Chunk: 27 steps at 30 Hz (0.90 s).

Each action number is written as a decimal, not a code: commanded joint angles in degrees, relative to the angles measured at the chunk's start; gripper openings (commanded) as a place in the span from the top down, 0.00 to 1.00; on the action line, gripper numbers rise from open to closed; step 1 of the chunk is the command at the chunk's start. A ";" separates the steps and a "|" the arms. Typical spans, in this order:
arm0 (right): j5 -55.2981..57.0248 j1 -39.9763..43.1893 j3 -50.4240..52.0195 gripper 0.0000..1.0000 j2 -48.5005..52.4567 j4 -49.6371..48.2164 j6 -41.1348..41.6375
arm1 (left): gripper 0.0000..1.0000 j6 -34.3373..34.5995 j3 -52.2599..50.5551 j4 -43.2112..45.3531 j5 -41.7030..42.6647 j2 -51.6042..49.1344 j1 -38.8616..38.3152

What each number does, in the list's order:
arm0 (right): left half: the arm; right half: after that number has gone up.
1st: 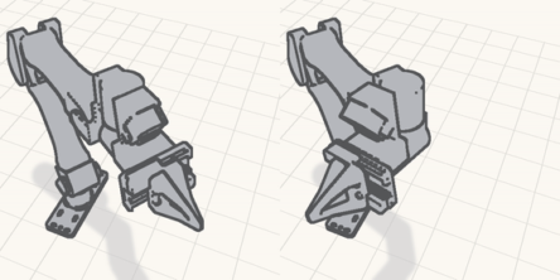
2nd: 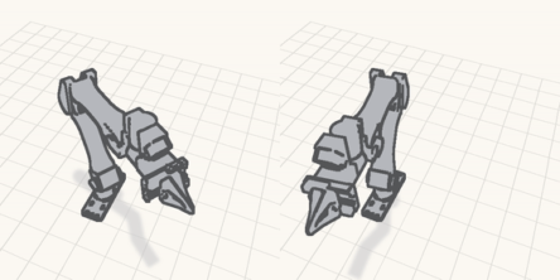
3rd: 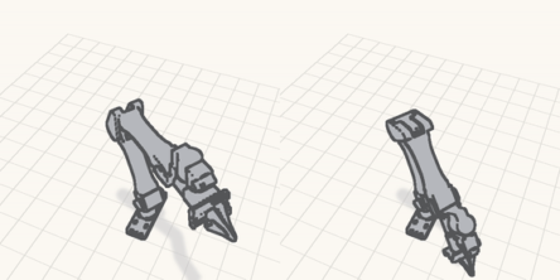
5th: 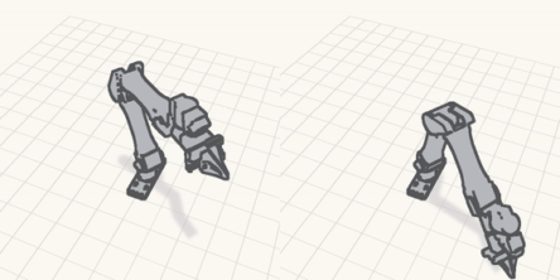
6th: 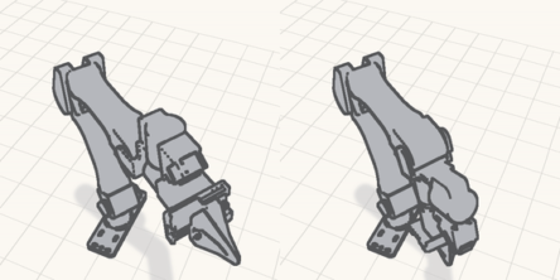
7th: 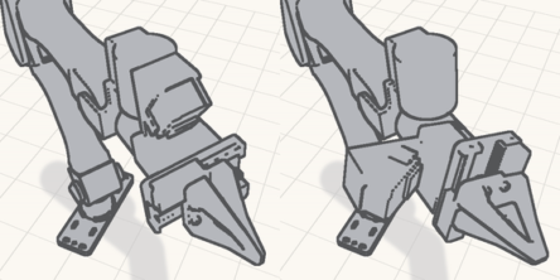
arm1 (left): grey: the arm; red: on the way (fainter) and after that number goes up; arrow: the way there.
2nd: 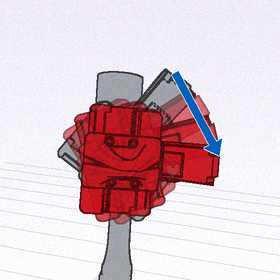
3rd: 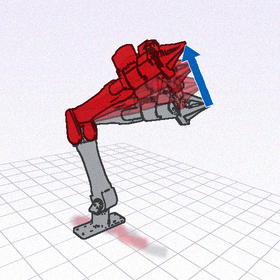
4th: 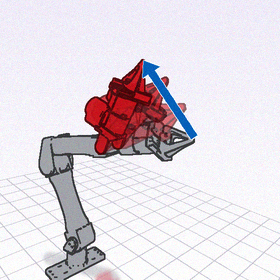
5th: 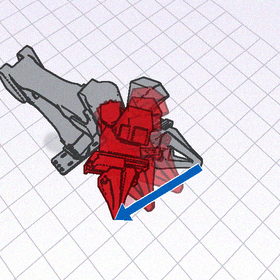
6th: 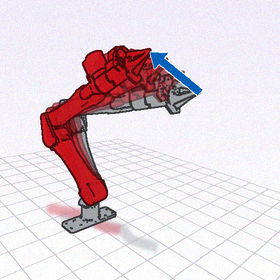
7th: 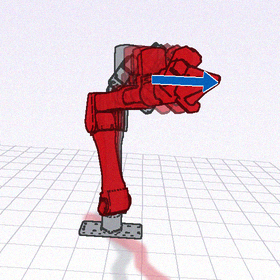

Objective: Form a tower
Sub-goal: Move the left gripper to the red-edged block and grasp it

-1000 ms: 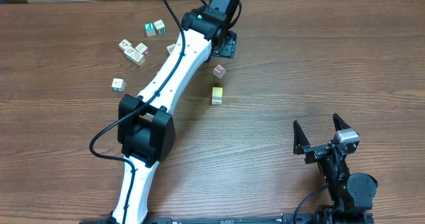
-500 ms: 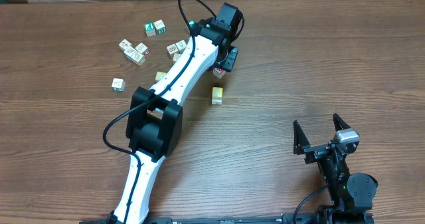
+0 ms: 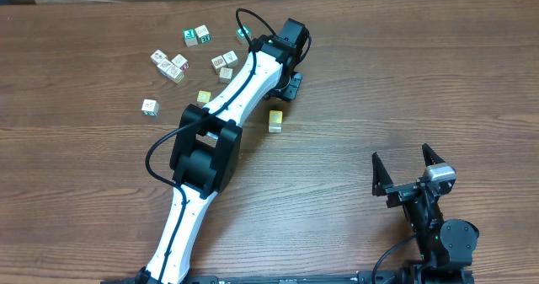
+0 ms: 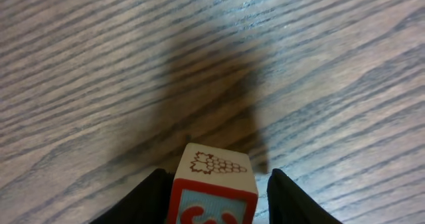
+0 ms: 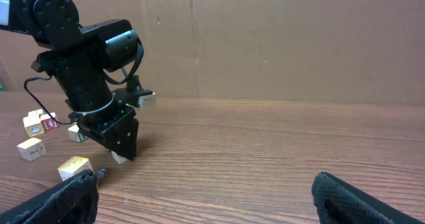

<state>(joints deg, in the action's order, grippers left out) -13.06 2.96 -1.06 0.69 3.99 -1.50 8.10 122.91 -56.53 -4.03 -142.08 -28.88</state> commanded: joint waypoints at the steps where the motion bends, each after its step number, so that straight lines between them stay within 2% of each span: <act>1: 0.55 -0.22 0.59 0.00 -0.52 -0.26 0.13 | 0.55 -0.85 -0.15 0.33 0.70 -0.35 -0.28; 7: 0.55 -0.22 0.59 0.00 -0.52 -0.26 0.13 | 0.56 -0.85 1.53 -0.46 0.04 -0.31 -0.28; 12: 0.55 -0.22 0.61 0.00 -0.52 -0.26 0.13 | 0.61 -0.85 3.28 -1.90 0.02 -0.31 -0.28; 20: 0.55 -0.22 0.59 0.00 -0.52 -0.26 0.13 | 0.61 -0.85 3.26 -2.60 -0.63 -0.31 -0.28; 27: 0.55 -0.22 0.59 0.00 -0.52 -0.26 0.13 | 0.75 -0.85 3.26 -3.28 -0.61 -0.31 -0.28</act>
<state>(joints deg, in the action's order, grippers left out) -13.06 2.96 -1.06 0.69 4.01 -1.52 7.88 124.92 -59.27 -4.19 -142.08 -28.88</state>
